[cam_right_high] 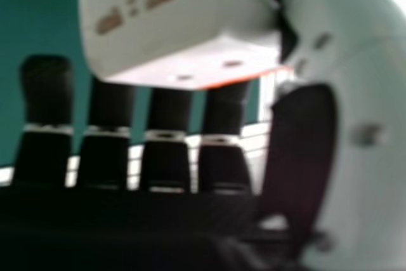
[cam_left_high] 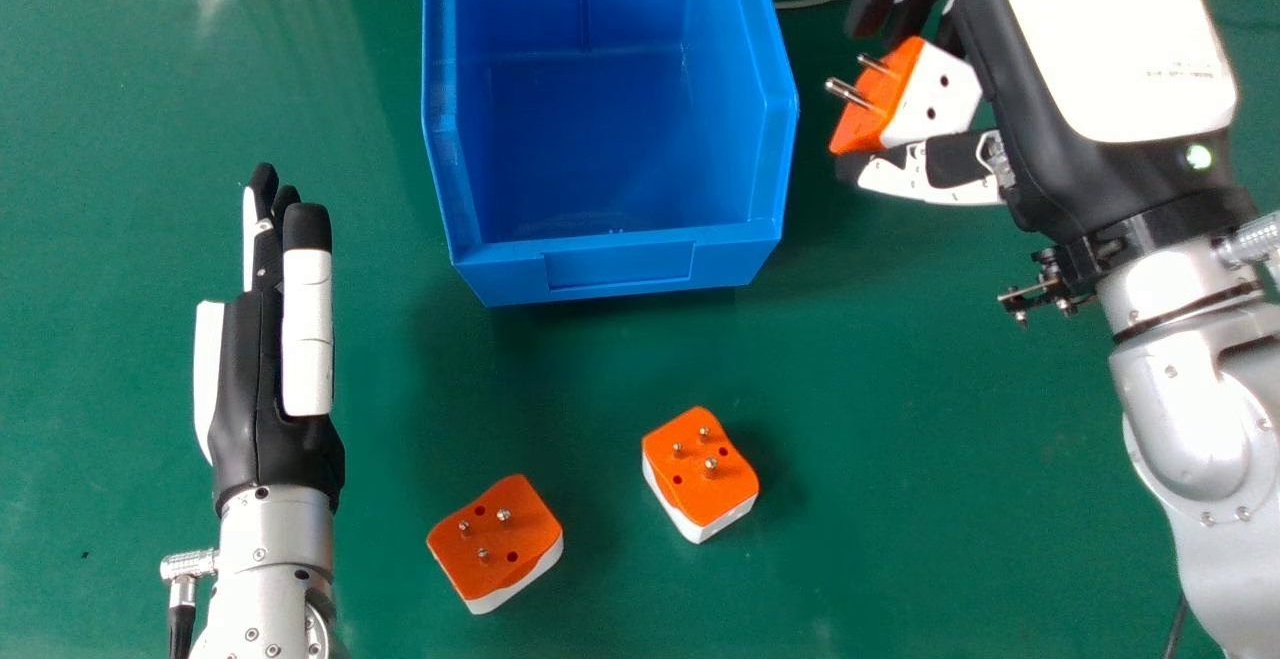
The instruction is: Pick all objects and put in blue box
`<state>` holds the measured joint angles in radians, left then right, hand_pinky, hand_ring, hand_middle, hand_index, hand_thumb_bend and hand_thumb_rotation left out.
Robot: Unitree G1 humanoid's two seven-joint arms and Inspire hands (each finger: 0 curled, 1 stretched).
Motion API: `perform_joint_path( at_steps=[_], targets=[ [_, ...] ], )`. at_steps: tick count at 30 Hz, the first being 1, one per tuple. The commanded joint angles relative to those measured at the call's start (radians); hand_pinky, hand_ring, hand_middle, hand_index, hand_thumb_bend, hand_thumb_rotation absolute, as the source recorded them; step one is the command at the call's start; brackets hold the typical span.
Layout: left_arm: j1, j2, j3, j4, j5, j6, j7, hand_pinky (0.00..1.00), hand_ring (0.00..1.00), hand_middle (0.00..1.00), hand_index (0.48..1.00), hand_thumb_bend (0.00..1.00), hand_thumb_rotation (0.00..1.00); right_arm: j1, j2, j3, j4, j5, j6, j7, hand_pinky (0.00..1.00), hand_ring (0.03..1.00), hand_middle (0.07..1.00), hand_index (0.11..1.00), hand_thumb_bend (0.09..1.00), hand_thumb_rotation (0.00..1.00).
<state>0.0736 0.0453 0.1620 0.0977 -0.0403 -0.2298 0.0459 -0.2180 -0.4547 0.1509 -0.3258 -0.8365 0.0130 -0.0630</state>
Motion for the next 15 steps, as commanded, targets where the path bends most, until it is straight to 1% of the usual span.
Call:
perform_joint_path(
  at_steps=[1, 3, 6, 8, 11, 15],
  targets=[
    [-0.004, -0.001, -0.003, -0.006, 0.008, -0.025, 0.005, 1.0, 1.0, 1.0, 1.0, 0.91, 1.0, -0.006, -0.001, -0.024, -0.033, -0.007, -0.055, -0.064, 0.3, 0.415, 0.502, 0.517, 0.496, 0.0],
    [-0.005, -0.006, -0.004, -0.008, 0.006, -0.025, 0.008, 1.0, 1.0, 1.0, 1.0, 0.91, 1.0, -0.006, 0.0, -0.024, -0.02, -0.01, -0.094, -0.103, 0.3, 0.414, 0.512, 0.512, 0.495, 0.0],
    [-0.003, -0.006, -0.007, -0.014, 0.002, -0.018, 0.003, 1.0, 1.0, 1.0, 1.0, 0.91, 1.0, -0.006, -0.001, -0.023, 0.007, -0.005, -0.153, -0.152, 0.3, 0.414, 0.512, 0.512, 0.495, 0.0],
    [-0.002, -0.01, -0.007, -0.015, 0.001, -0.019, 0.006, 1.0, 1.0, 1.0, 1.0, 0.91, 1.0, -0.007, 0.002, -0.02, 0.019, -0.012, -0.183, -0.183, 0.3, 0.414, 0.512, 0.512, 0.495, 0.0],
    [-0.003, -0.012, -0.008, -0.007, 0.009, -0.029, 0.011, 1.0, 1.0, 1.0, 1.0, 0.91, 1.0, -0.006, 0.013, -0.014, 0.025, -0.039, -0.202, -0.217, 0.3, 0.416, 0.521, 0.509, 0.494, 0.0],
    [-0.002, -0.016, -0.01, -0.008, 0.008, -0.035, 0.011, 1.0, 1.0, 1.0, 1.0, 0.91, 1.0, -0.009, 0.025, -0.012, 0.045, -0.068, -0.233, -0.273, 0.3, 0.42, 0.521, 0.5, 0.494, 0.0]
  ],
)
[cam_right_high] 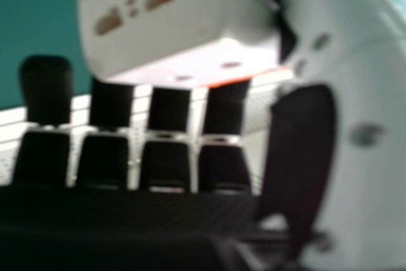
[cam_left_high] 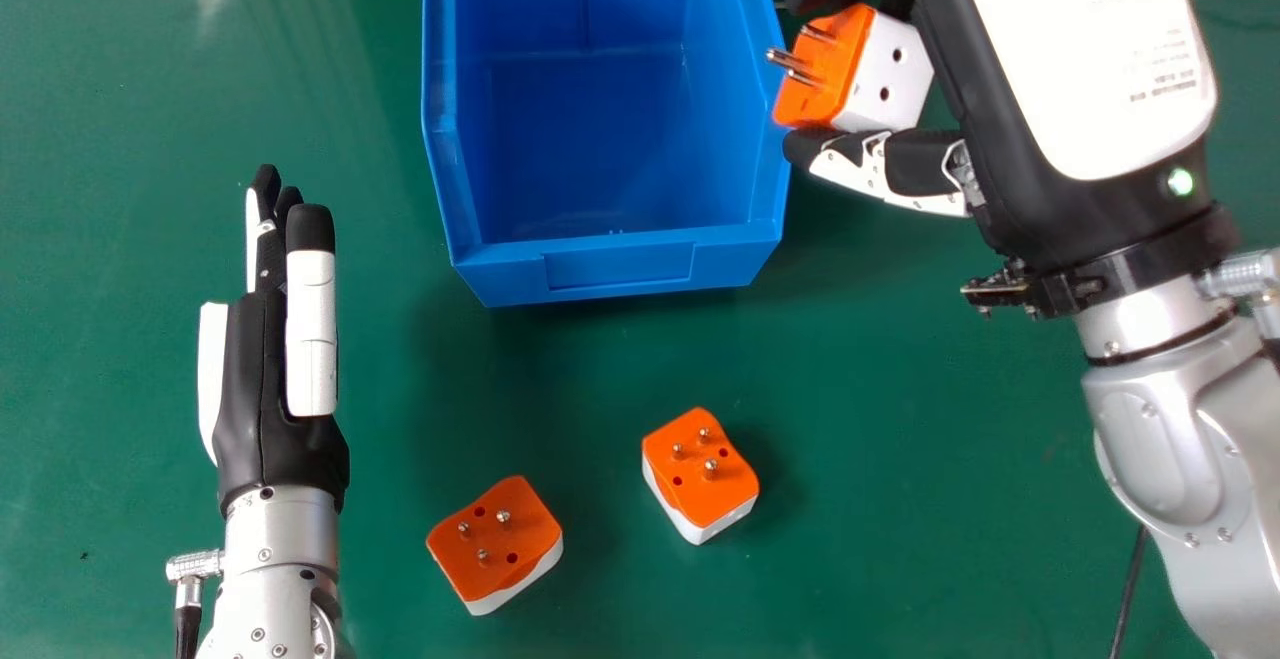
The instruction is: Pick all objects and put in blue box
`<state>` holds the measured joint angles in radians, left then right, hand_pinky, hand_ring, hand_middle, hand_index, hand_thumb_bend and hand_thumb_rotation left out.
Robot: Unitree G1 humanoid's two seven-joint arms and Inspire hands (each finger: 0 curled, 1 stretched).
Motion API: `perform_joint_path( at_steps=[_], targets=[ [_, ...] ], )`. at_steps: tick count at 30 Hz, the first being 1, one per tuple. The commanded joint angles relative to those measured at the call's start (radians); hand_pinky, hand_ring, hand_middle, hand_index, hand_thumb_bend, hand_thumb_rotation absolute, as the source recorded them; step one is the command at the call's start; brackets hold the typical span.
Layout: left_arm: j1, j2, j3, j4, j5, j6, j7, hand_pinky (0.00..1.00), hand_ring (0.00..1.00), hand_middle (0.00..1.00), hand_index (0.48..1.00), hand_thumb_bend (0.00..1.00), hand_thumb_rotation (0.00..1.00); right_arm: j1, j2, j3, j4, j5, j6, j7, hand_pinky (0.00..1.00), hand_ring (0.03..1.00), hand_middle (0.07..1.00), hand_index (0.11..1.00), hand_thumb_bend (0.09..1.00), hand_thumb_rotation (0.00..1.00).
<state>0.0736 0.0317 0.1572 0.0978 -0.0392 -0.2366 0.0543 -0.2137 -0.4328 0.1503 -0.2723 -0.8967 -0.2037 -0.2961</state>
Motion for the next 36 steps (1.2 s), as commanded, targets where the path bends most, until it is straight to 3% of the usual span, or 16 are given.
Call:
perform_joint_path(
  at_steps=[1, 5, 7, 10, 12, 16, 20, 22, 24, 26, 32, 36],
  targets=[
    [0.0, -0.004, -0.007, -0.011, 0.008, -0.028, 0.003, 1.0, 1.0, 1.0, 1.0, 0.91, 1.0, -0.014, 0.005, -0.011, -0.001, -0.015, -0.026, -0.058, 0.3, 0.42, 0.521, 0.5, 0.494, 0.0],
    [0.003, -0.008, -0.012, -0.015, 0.004, -0.029, 0.001, 1.0, 1.0, 1.0, 1.0, 0.91, 1.0, -0.02, 0.008, -0.012, 0.026, -0.024, -0.066, -0.109, 0.3, 0.42, 0.521, 0.5, 0.494, 0.0],
    [0.004, -0.012, -0.013, -0.018, -0.004, -0.028, -0.003, 1.0, 1.0, 1.0, 1.0, 0.91, 1.0, -0.022, 0.008, -0.01, 0.037, -0.033, -0.08, -0.127, 0.3, 0.42, 0.521, 0.5, 0.494, 0.0],
    [0.005, -0.014, -0.017, -0.021, 0.0, -0.026, -0.001, 1.0, 1.0, 1.0, 1.0, 0.92, 1.0, -0.02, 0.006, -0.006, 0.049, -0.052, -0.094, -0.153, 0.3, 0.424, 0.523, 0.495, 0.495, 0.0],
    [0.006, -0.023, -0.021, -0.027, 0.006, -0.026, 0.008, 1.0, 1.0, 1.0, 1.0, 0.92, 1.0, -0.018, 0.004, -0.004, 0.059, -0.058, -0.112, -0.172, 0.3, 0.424, 0.523, 0.495, 0.495, 0.0],
    [0.017, -0.038, -0.038, -0.046, 0.015, -0.026, 0.015, 1.0, 1.0, 1.0, 1.0, 0.92, 1.0, -0.008, 0.0, -0.007, 0.079, -0.044, -0.158, -0.204, 0.3, 0.424, 0.523, 0.495, 0.495, 0.0],
    [0.013, -0.063, -0.053, -0.023, 0.04, -0.062, 0.045, 1.0, 1.0, 1.0, 1.0, 0.92, 1.0, -0.002, -0.008, -0.012, 0.1, -0.052, -0.203, -0.248, 0.31, 0.429, 0.525, 0.489, 0.495, 0.0],
    [0.009, -0.072, -0.055, -0.013, 0.036, -0.068, 0.047, 1.0, 1.0, 1.0, 1.0, 0.92, 1.0, -0.003, -0.002, -0.008, 0.104, -0.052, -0.217, -0.262, 0.31, 0.429, 0.525, 0.489, 0.495, 0.0],
    [0.004, -0.078, -0.055, -0.005, 0.04, -0.073, 0.057, 1.0, 1.0, 1.0, 1.0, 0.92, 1.0, -0.009, 0.01, 0.003, 0.097, -0.054, -0.223, -0.261, 0.31, 0.434, 0.527, 0.486, 0.495, 0.0],
    [0.002, -0.077, -0.057, -0.004, 0.046, -0.07, 0.062, 1.0, 1.0, 1.0, 1.0, 0.92, 1.0, -0.016, 0.024, 0.015, 0.088, -0.058, -0.221, -0.252, 0.31, 0.434, 0.527, 0.486, 0.495, 0.0],
    [0.007, -0.071, -0.058, -0.014, 0.054, -0.05, 0.063, 1.0, 1.0, 1.0, 1.0, 0.92, 1.0, -0.097, 0.068, 0.07, 0.111, -0.059, -0.231, -0.225, 0.31, 0.434, 0.527, 0.486, 0.495, 0.0],
    [0.014, -0.076, -0.059, -0.025, 0.042, -0.047, 0.057, 1.0, 1.0, 1.0, 1.0, 0.91, 1.0, -0.15, 0.085, 0.101, 0.138, -0.068, -0.234, -0.213, 0.31, 0.437, 0.524, 0.479, 0.496, 0.0]
  ],
)
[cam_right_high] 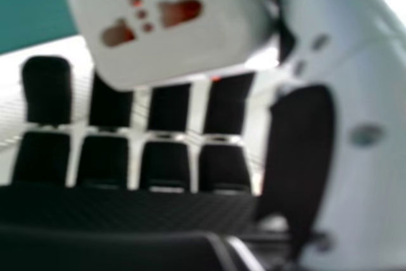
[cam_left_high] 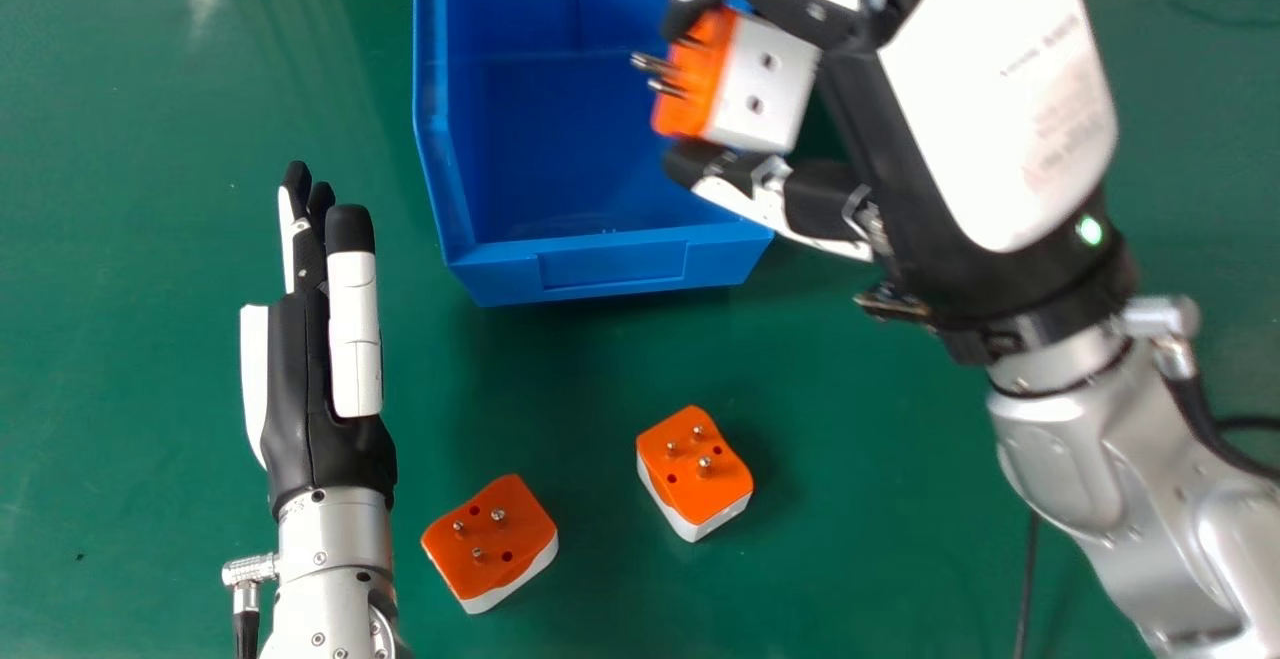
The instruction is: Pick all objects and put in blue box
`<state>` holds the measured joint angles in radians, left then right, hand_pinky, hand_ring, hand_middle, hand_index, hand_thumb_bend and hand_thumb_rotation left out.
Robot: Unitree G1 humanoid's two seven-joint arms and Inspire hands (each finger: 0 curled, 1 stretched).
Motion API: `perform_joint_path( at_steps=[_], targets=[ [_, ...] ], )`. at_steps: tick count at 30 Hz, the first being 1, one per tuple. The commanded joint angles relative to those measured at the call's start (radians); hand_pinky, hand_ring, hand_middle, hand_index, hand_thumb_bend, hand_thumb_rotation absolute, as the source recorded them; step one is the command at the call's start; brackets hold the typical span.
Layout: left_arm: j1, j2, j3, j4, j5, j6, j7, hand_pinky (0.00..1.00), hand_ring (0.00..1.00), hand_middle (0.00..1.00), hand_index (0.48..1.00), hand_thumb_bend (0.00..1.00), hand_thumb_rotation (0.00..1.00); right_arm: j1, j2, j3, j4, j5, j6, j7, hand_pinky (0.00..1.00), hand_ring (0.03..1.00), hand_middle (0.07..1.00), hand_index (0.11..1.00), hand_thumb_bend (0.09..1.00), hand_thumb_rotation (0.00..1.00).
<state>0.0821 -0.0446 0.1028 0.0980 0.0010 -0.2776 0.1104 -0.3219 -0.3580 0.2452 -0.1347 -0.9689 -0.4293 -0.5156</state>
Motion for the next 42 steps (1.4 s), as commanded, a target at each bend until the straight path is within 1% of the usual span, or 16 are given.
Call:
perform_joint_path(
  at_steps=[1, 4, 7, 10, 13, 18, 21, 24, 25, 28, 30, 31, 33, 36, 39, 42],
  targets=[
    [0.008, -0.001, -0.005, -0.029, 0.001, -0.006, 0.0, 1.0, 1.0, 1.0, 1.0, 0.91, 1.0, -0.053, 0.016, 0.013, 0.007, 0.007, -0.006, 0.015, 0.31, 0.437, 0.524, 0.479, 0.496, 0.0],
    [0.014, -0.005, -0.008, -0.034, -0.004, -0.009, -0.004, 1.0, 1.0, 1.0, 1.0, 0.92, 1.0, -0.09, 0.026, 0.032, 0.029, 0.003, 0.001, 0.04, 0.31, 0.439, 0.526, 0.48, 0.496, 0.0],
    [0.018, -0.007, -0.01, -0.037, 0.003, -0.008, 0.001, 1.0, 1.0, 1.0, 1.0, 0.92, 1.0, -0.13, 0.027, 0.047, 0.06, -0.002, -0.002, 0.058, 0.31, 0.439, 0.526, 0.48, 0.496, 0.0],
    [0.019, -0.01, -0.011, -0.036, 0.002, -0.01, 0.003, 1.0, 1.0, 1.0, 1.0, 0.92, 1.0, -0.174, 0.025, 0.063, 0.101, -0.02, -0.012, 0.051, 0.31, 0.442, 0.528, 0.482, 0.496, 0.0],
    [0.022, -0.009, -0.015, -0.038, 0.02, -0.013, 0.009, 1.0, 1.0, 1.0, 1.0, 0.92, 1.0, -0.224, 0.03, 0.079, 0.16, -0.019, -0.026, 0.041, 0.31, 0.442, 0.528, 0.482, 0.496, 0.0],
    [0.023, -0.01, -0.019, -0.041, 0.023, -0.005, 0.017, 1.0, 1.0, 1.0, 1.0, 0.91, 1.0, -0.337, 0.031, 0.11, 0.315, -0.035, -0.039, 0.014, 0.31, 0.446, 0.53, 0.486, 0.496, 0.0],
    [0.023, -0.01, -0.022, -0.042, 0.019, 0.002, 0.014, 1.0, 1.0, 1.0, 1.0, 0.91, 1.0, -0.408, 0.042, 0.126, 0.435, -0.029, -0.043, 0.007, 0.31, 0.45, 0.531, 0.488, 0.496, 0.0],
    [0.024, -0.002, -0.025, -0.041, 0.028, 0.001, 0.013, 1.0, 1.0, 1.0, 1.0, 0.91, 1.0, -0.484, 0.044, 0.155, 0.58, -0.047, -0.038, -0.007, 0.31, 0.454, 0.532, 0.485, 0.496, 0.0],
    [0.023, -0.002, -0.025, -0.041, 0.028, 0.001, 0.014, 1.0, 1.0, 1.0, 1.0, 0.91, 1.0, -0.509, 0.045, 0.167, 0.632, -0.052, -0.035, -0.007, 0.31, 0.454, 0.532, 0.485, 0.496, 0.0],
    [0.017, -0.008, -0.022, -0.029, 0.023, -0.006, 0.021, 1.0, 1.0, 1.0, 1.0, 0.91, 1.0, -0.585, 0.05, 0.216, 0.782, -0.085, -0.016, -0.024, 0.32, 0.458, 0.529, 0.483, 0.496, 0.0],
    [0.014, -0.007, -0.022, -0.023, 0.023, -0.01, 0.022, 1.0, 1.0, 1.0, 1.0, 0.91, 1.0, -0.631, 0.056, 0.254, 0.876, -0.104, -0.002, -0.033, 0.32, 0.458, 0.529, 0.483, 0.496, 0.0],
    [0.014, -0.005, -0.022, -0.021, 0.024, -0.011, 0.022, 1.0, 1.0, 1.0, 1.0, 0.91, 1.0, -0.65, 0.06, 0.271, 0.914, -0.112, 0.008, -0.034, 0.32, 0.458, 0.529, 0.483, 0.496, 0.0],
    [0.012, -0.006, -0.022, -0.018, 0.032, -0.011, 0.03, 1.0, 1.0, 1.0, 1.0, 0.91, 1.0, -0.679, 0.068, 0.302, 0.982, -0.122, 0.016, -0.054, 0.31, 0.457, 0.53, 0.485, 0.495, 0.0],
    [0.01, -0.005, -0.022, -0.018, 0.026, -0.005, 0.026, 1.0, 1.0, 1.0, 1.0, 0.91, 1.0, -0.711, 0.081, 0.339, 1.055, -0.132, 0.033, -0.062, 0.31, 0.457, 0.53, 0.485, 0.495, 0.0],
    [0.005, -0.006, -0.02, -0.009, 0.023, -0.013, 0.026, 1.0, 1.0, 1.0, 1.0, 0.91, 1.0, -0.74, 0.094, 0.379, 1.124, -0.144, 0.045, -0.088, 0.31, 0.457, 0.53, 0.485, 0.495, 0.0],
    [0.0, -0.005, -0.021, 0.005, 0.028, -0.028, 0.028, 1.0, 1.0, 1.0, 1.0, 0.91, 1.0, -0.762, 0.106, 0.424, 1.189, -0.162, 0.065, -0.129, 0.31, 0.455, 0.532, 0.49, 0.495, 0.0]
  ],
)
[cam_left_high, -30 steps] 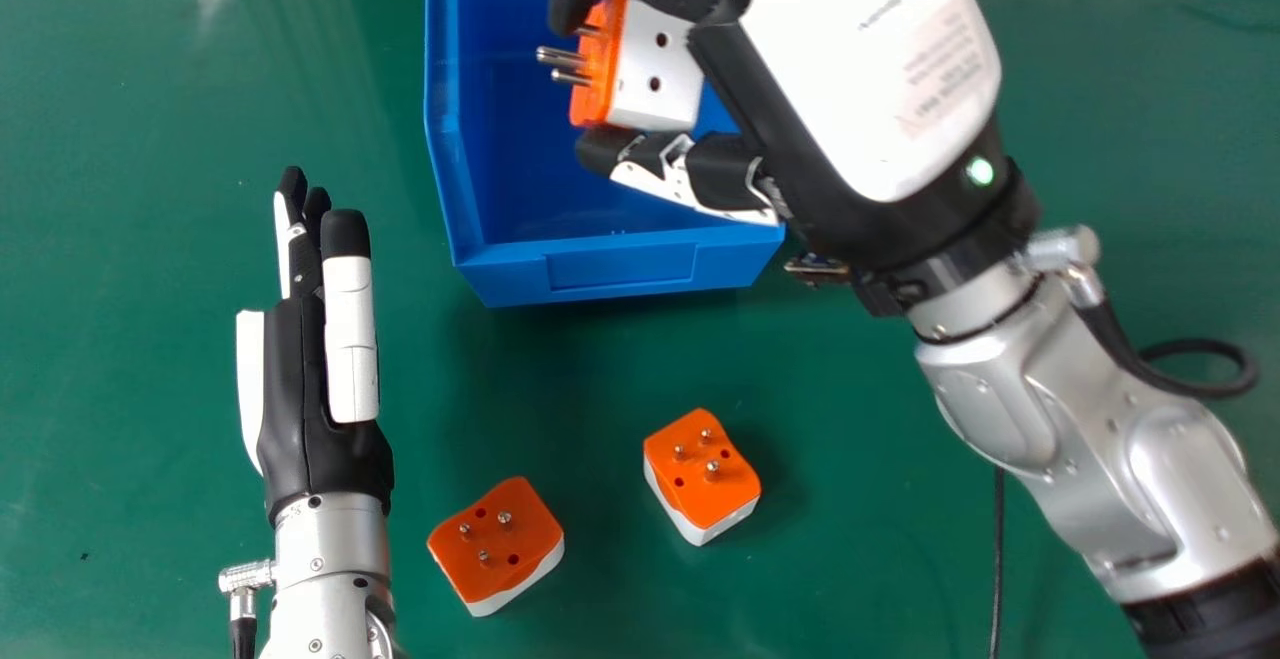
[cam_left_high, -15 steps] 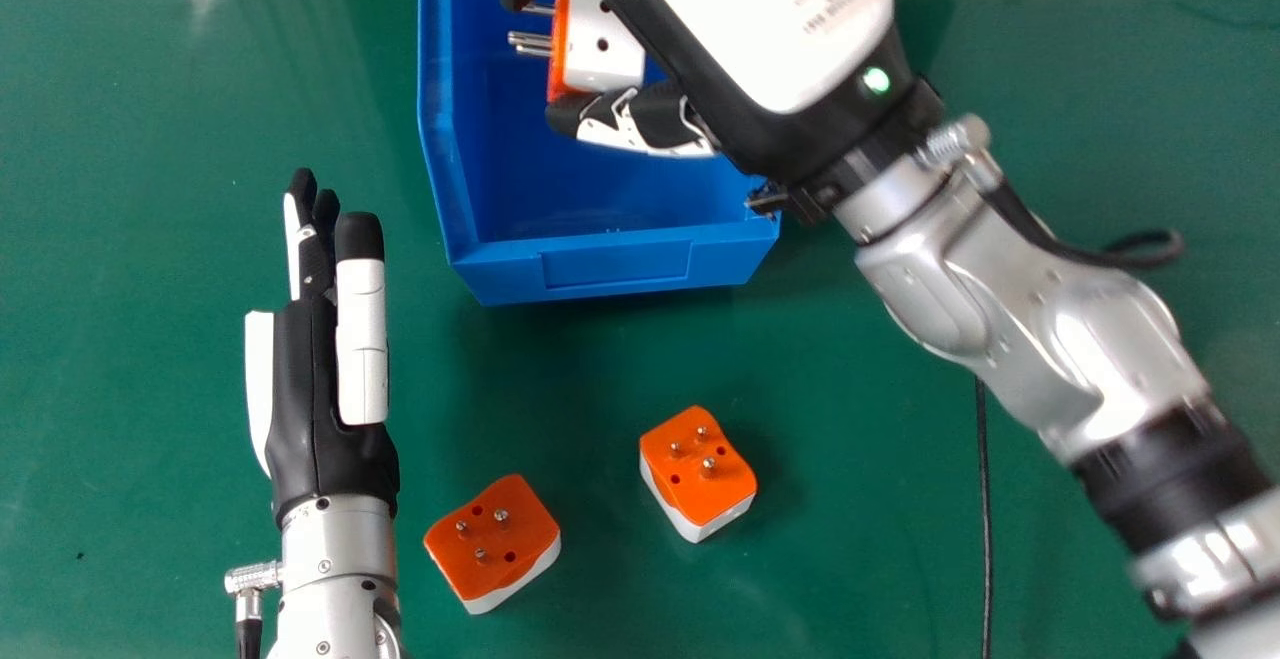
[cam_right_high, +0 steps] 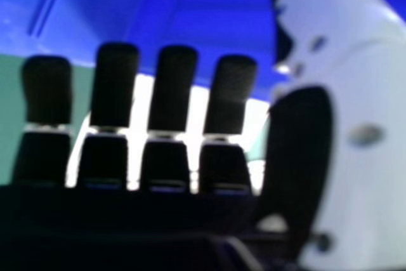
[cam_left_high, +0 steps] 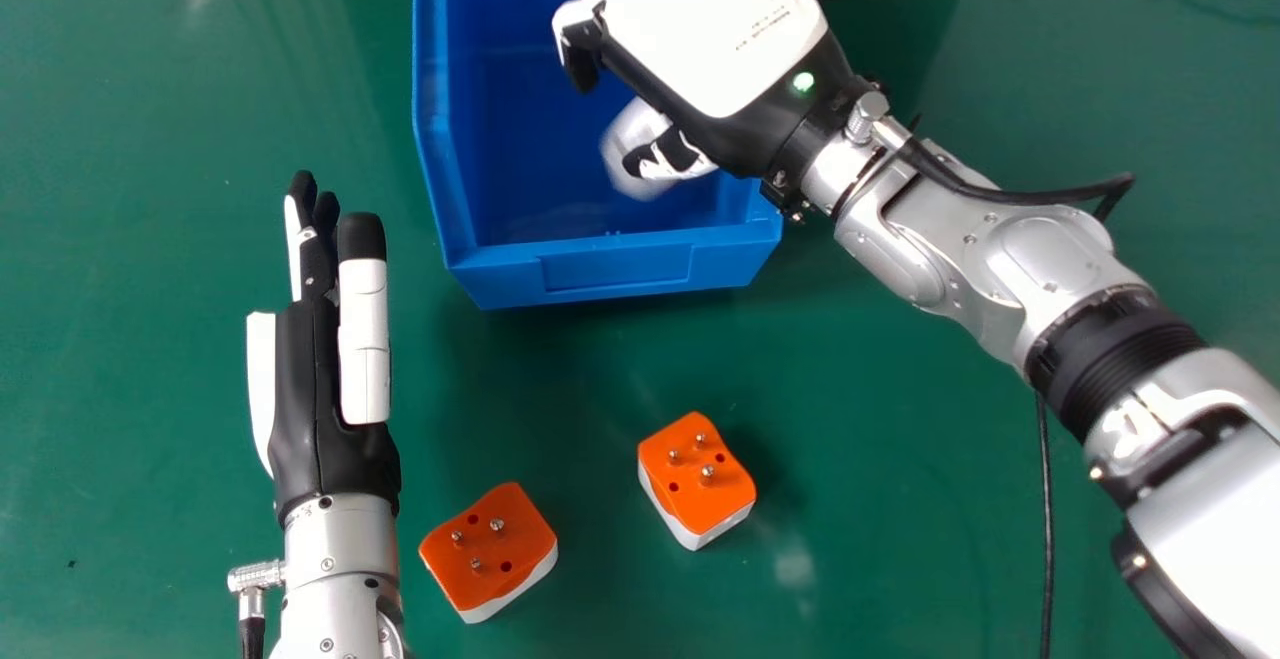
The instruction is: Pick all objects and put in blue box
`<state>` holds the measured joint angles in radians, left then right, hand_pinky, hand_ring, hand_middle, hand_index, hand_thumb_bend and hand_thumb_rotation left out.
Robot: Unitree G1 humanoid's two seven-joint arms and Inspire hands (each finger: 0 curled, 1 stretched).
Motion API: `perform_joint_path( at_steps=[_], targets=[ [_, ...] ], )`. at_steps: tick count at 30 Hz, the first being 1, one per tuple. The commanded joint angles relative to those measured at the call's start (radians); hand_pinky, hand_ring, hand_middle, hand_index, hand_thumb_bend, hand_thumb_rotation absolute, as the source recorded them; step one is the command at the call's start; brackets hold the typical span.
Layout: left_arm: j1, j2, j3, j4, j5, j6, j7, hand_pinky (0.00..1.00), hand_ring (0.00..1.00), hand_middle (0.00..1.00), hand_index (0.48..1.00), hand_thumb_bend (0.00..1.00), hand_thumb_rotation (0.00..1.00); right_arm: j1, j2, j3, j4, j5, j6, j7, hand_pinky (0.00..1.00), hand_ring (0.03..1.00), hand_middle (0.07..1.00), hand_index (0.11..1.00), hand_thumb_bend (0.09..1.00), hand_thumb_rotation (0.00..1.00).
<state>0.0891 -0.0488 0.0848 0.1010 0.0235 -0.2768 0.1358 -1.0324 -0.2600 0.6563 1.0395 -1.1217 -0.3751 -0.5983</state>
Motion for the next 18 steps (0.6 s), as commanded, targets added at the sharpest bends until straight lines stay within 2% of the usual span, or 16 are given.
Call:
perform_joint_path(
  at_steps=[1, 6, 10, 12, 15, 18],
  targets=[
    [-0.008, -0.001, -0.004, 0.004, 0.008, -0.031, 0.004, 1.0, 1.0, 1.0, 1.0, 0.91, 1.0, -0.056, 0.011, 0.026, 0.033, -0.011, 0.013, -0.063, 0.31, 0.455, 0.532, 0.49, 0.495, 0.0],
    [-0.005, 0.003, -0.007, -0.007, 0.013, -0.018, 0.002, 1.0, 1.0, 1.0, 1.0, 0.91, 1.0, -0.06, 0.013, 0.058, 0.073, 0.003, -0.004, -0.1, 0.31, 0.452, 0.53, 0.499, 0.495, 0.0],
    [-0.011, 0.0, -0.005, 0.005, 0.01, -0.025, 0.003, 1.0, 1.0, 1.0, 1.0, 0.9, 1.0, -0.058, 0.004, 0.061, 0.065, 0.009, -0.006, -0.114, 0.3, 0.449, 0.529, 0.505, 0.495, 0.0],
    [-0.01, 0.002, -0.005, 0.006, 0.013, -0.023, 0.003, 1.0, 1.0, 1.0, 1.0, 0.9, 1.0, -0.053, 0.0, 0.055, 0.053, 0.018, -0.012, -0.118, 0.3, 0.449, 0.529, 0.505, 0.495, 0.0],
    [-0.007, 0.008, -0.006, 0.003, 0.011, -0.022, -0.005, 1.0, 1.0, 1.0, 1.0, 0.9, 1.0, -0.039, -0.012, 0.035, 0.016, 0.048, -0.025, -0.104, 0.3, 0.448, 0.526, 0.513, 0.494, 0.0],
    [-0.005, 0.006, -0.006, -0.001, 0.011, -0.02, -0.003, 1.0, 1.0, 1.0, 1.0, 0.9, 1.0, -0.003, -0.034, -0.007, -0.065, 0.095, -0.037, -0.128, 0.3, 0.448, 0.526, 0.513, 0.494, 0.0]
  ],
)
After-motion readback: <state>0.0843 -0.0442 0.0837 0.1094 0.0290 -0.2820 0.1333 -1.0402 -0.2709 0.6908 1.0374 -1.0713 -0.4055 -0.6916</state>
